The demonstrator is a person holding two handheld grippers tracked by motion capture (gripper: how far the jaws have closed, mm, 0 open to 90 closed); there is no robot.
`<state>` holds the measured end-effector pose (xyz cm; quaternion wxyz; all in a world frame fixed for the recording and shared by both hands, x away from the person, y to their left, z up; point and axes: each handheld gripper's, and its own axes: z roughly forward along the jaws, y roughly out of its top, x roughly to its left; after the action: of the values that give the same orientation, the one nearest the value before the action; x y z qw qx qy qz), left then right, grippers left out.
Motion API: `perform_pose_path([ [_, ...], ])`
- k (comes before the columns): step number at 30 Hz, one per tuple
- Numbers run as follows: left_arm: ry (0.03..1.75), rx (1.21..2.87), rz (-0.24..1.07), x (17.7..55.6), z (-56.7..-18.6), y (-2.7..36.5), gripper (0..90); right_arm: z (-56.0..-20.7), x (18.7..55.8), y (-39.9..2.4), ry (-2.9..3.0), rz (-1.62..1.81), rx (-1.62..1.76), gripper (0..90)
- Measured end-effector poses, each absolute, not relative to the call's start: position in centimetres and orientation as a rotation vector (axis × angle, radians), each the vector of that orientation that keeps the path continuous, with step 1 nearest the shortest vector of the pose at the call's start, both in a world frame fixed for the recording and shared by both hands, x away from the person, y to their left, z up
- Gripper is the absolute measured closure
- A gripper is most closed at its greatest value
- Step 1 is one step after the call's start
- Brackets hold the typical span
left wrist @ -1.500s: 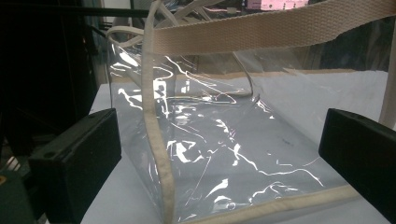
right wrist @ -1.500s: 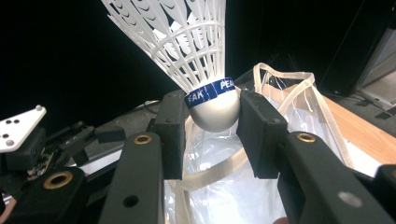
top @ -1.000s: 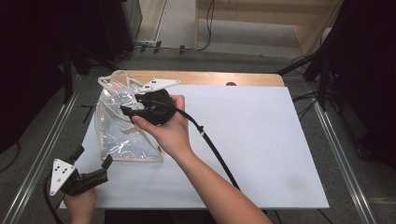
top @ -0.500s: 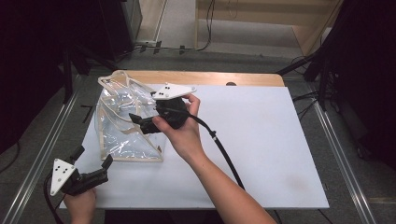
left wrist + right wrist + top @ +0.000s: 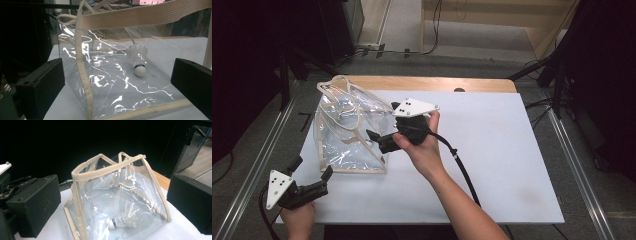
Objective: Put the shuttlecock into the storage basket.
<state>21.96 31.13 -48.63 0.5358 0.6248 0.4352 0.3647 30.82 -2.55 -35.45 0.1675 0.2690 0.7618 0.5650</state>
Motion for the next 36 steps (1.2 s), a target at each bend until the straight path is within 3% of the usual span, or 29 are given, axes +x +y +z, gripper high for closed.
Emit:
perform_pose_path([
  [36, 1.036, 1.492, 0.869, 21.9, -48.6, 31.1, 0.0, -39.4, 28.8, -9.0, 2.130, 1.551, 0.803, 0.0],
])
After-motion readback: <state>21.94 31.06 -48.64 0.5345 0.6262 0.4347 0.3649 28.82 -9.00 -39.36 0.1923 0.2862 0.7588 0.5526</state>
